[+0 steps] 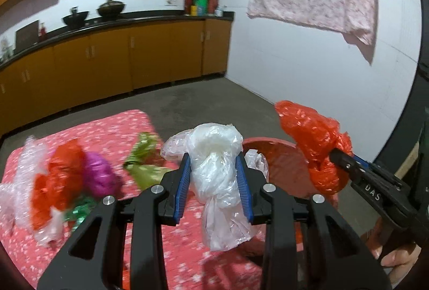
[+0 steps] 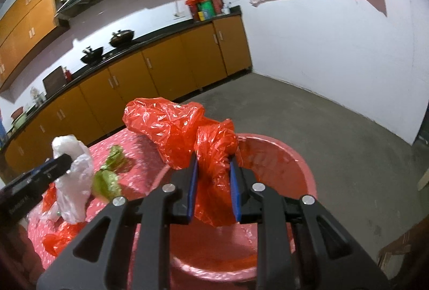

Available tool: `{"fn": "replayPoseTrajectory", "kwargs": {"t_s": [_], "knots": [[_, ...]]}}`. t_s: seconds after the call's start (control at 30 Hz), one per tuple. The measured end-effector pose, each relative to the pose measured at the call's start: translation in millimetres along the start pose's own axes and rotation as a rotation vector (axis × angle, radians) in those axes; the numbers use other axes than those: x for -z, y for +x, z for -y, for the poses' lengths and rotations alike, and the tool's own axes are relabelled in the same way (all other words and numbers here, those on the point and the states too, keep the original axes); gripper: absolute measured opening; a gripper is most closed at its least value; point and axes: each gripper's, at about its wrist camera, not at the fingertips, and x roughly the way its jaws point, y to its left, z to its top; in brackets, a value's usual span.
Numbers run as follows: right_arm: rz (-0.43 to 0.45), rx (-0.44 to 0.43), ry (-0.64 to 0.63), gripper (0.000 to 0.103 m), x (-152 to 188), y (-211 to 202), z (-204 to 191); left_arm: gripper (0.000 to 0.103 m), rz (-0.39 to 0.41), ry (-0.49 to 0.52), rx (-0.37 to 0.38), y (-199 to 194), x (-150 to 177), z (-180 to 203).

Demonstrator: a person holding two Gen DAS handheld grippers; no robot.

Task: Collect trash
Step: 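Carry the red bag and white bag in both grippers over the orange basket, then open both grippers to drop the bags into the orange basket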

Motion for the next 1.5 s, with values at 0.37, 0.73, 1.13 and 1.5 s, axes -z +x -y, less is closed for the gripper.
{"fn": "replayPoseTrajectory", "kwargs": {"t_s": [0.37, 0.73, 1.13, 1.5], "knots": [[-0.026, 0.020, 0.047, 0.022, -4, 27, 26, 0.034, -0.060, 0.064, 0.064, 42, -2, 38], [-0.017, 0.006, 0.075, 0.031, -2, 33, 37, 0.039, -0.096, 0.083, 0.083, 63, -1, 56], [-0.020, -0.006, 0.087, 0.039, -1, 34, 40, 0.053, -0.122, 0.025, 0.043, 65, 2, 40], [0.024, -0.022, -0.023, 0.070, 15, 11, 3, 0.076, -0.012, -0.021, -0.062, -10, 12, 2]]}}
